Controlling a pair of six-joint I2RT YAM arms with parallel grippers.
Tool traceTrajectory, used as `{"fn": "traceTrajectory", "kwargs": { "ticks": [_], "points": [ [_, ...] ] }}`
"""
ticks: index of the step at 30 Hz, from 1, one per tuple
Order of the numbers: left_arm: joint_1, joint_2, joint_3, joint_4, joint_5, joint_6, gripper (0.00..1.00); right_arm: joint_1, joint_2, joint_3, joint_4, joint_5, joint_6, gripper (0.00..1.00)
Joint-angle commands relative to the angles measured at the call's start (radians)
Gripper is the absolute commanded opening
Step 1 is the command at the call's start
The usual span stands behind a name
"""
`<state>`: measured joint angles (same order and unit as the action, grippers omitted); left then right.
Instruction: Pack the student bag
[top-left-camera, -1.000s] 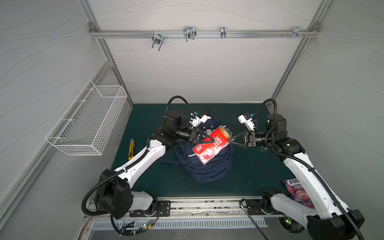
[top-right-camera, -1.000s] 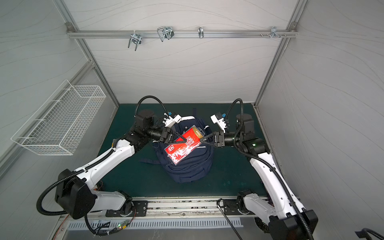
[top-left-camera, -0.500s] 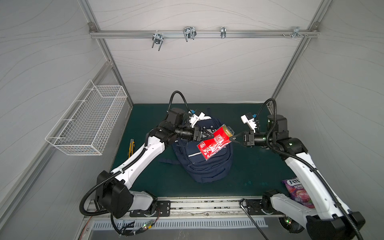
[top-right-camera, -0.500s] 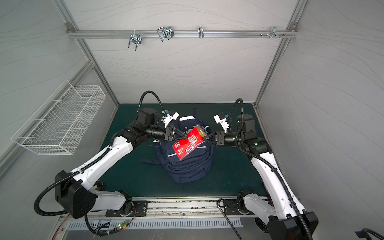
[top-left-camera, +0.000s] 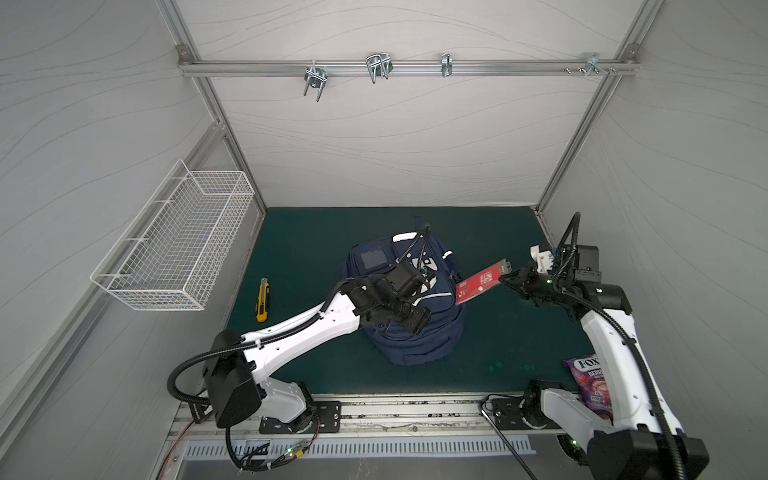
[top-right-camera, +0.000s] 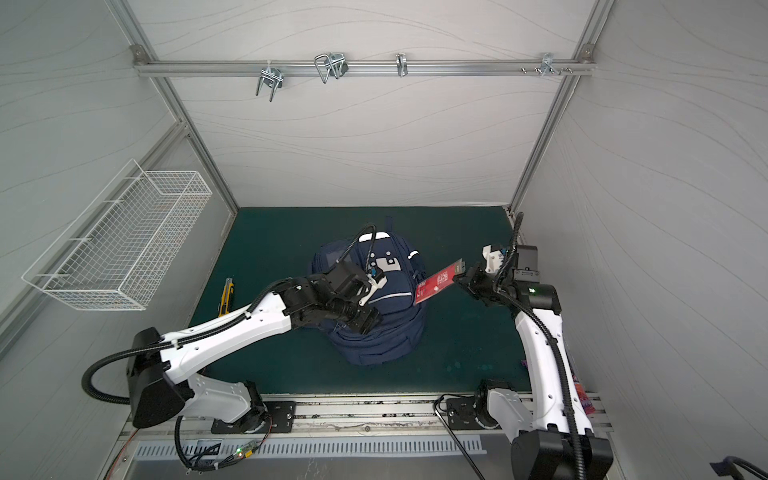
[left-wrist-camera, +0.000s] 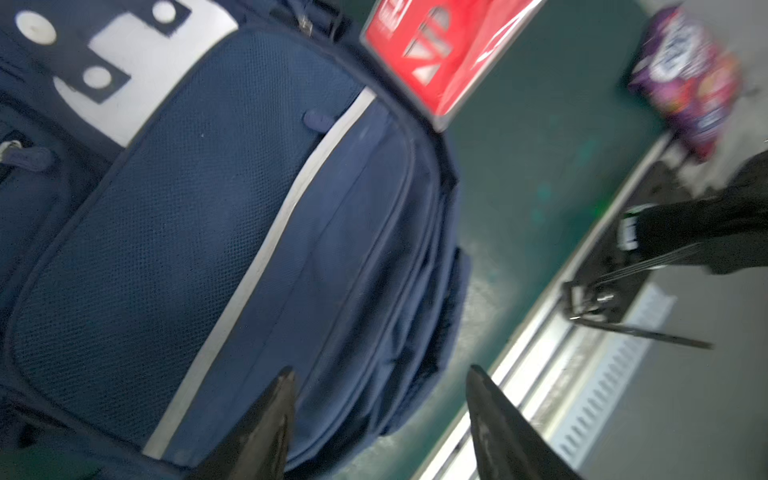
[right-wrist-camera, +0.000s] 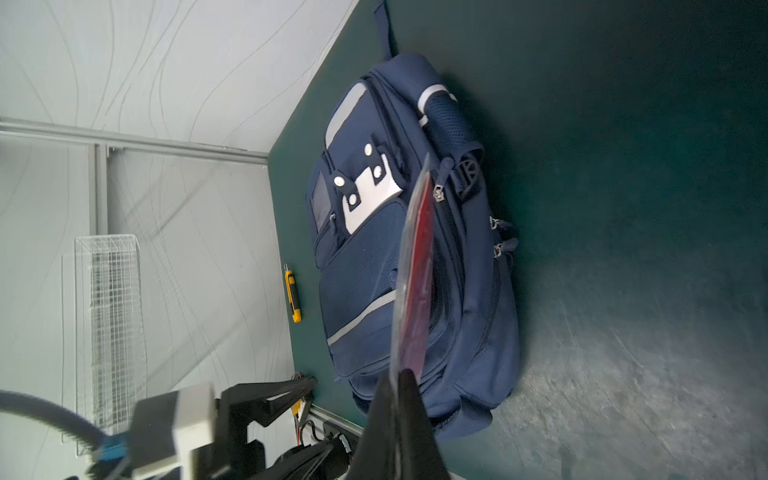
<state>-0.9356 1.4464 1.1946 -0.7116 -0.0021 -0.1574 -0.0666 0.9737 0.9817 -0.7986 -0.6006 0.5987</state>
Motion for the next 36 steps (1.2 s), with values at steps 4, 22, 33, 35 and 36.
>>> {"fn": "traceTrajectory", "kwargs": {
  "ticks": [4, 22, 33, 35, 36],
  "points": [
    [-0.009, 0.08, 0.05, 0.001, -0.216, 0.065, 0.65, -0.021, -0.062, -0.058, -0.037, -0.034, 0.074, 0.0],
    [-0.003, 0.162, 0.105, 0.009, -0.285, 0.001, 0.12, -0.022, -0.084, -0.047, -0.06, -0.027, 0.049, 0.0],
    [0.172, 0.116, 0.13, 0.117, -0.06, -0.04, 0.0, -0.028, -0.039, -0.013, -0.001, -0.044, 0.062, 0.0],
    [0.196, 0.088, 0.116, 0.166, -0.032, -0.022, 0.0, -0.029, -0.037, -0.021, 0.02, -0.06, 0.072, 0.0],
    [0.203, 0.075, 0.11, 0.19, -0.026, -0.01, 0.0, -0.028, -0.038, -0.027, 0.033, -0.066, 0.079, 0.0]
  ]
}}
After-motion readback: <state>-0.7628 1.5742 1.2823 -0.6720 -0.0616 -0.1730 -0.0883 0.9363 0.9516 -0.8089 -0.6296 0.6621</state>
